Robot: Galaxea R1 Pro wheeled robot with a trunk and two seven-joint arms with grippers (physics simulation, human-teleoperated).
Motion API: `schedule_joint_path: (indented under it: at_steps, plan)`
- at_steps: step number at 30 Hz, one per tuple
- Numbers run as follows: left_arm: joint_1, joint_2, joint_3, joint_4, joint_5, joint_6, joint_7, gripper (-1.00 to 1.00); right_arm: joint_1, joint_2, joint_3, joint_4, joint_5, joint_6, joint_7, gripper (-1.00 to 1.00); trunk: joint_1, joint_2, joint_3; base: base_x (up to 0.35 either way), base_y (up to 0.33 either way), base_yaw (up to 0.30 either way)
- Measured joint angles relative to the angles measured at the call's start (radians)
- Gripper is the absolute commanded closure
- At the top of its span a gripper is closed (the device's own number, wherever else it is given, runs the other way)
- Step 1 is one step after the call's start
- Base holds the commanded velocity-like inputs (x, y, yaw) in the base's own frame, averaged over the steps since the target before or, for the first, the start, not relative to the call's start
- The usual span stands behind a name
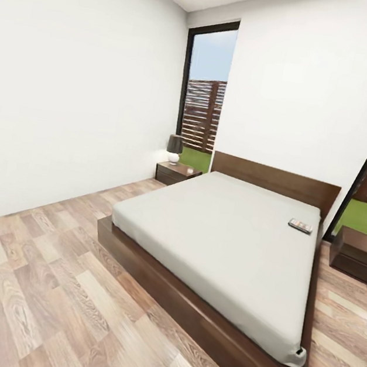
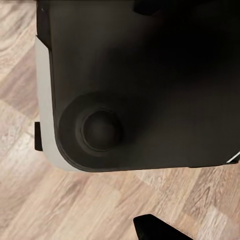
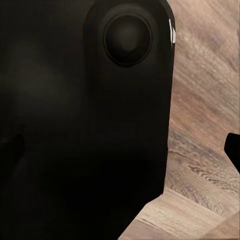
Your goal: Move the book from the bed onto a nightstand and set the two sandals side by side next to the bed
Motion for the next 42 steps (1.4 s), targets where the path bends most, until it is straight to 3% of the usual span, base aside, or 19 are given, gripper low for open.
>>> schedule_joint_path:
  at_steps: [42]
  plan:
    - [0.0, 0.0, -0.001, -0.005, 0.0, 0.001, 0.0, -1.0, 0.0, 0.0, 0.001, 0.0, 0.0, 0.0, 0.0, -1.0, 0.0, 0.0, 0.0, 0.0, 0.0, -0.228]
